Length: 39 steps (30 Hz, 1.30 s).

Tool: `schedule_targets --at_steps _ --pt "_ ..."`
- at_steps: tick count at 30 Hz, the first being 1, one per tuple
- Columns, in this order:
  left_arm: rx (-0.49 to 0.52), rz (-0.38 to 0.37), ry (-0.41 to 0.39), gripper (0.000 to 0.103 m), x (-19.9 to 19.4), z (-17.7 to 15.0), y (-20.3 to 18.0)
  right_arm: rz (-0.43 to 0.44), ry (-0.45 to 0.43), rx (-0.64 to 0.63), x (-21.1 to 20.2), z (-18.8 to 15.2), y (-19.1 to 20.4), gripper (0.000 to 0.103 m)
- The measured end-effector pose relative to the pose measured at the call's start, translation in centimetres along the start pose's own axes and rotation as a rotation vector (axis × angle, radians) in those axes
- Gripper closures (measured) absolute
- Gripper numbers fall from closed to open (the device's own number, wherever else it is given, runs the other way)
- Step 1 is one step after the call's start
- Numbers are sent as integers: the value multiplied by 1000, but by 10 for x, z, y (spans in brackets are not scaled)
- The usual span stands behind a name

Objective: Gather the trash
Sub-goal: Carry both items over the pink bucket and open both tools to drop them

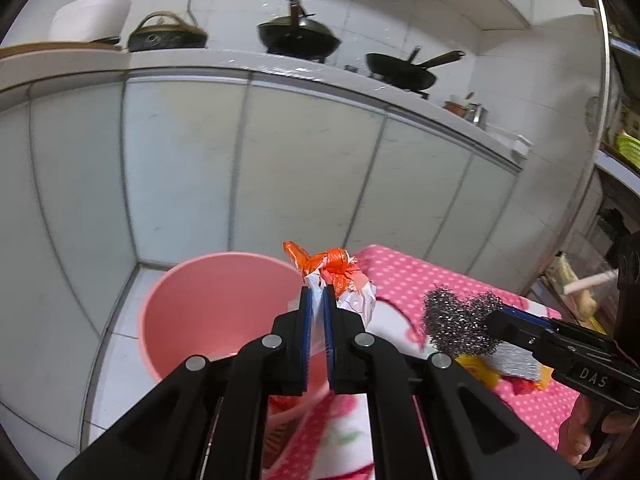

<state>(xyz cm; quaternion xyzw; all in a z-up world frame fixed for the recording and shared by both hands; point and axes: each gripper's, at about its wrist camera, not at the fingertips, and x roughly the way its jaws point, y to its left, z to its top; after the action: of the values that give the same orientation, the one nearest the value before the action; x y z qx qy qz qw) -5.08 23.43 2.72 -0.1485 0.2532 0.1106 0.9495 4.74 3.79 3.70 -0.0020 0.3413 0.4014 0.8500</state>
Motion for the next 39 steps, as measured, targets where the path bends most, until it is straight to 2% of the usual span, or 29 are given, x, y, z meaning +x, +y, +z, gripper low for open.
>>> schedule_targets --at_steps 11,18,20,23,27,39 --pt "-16 118 97 97 28 -27 40 20 106 -85 77 5 36 86" --pt "-48 153 145 95 37 -42 55 27 143 -52 103 -2 37 86" --pt "-56 157 150 96 39 -43 58 32 149 -46 105 -3 36 81" --pt "-67 160 160 92 41 -44 61 41 153 -44 105 -3 35 79" --pt "-79 163 167 77 41 -43 61 45 144 -41 102 -2 34 79" --pt "-122 108 151 76 29 -37 51 22 75 -52 51 -12 28 79"
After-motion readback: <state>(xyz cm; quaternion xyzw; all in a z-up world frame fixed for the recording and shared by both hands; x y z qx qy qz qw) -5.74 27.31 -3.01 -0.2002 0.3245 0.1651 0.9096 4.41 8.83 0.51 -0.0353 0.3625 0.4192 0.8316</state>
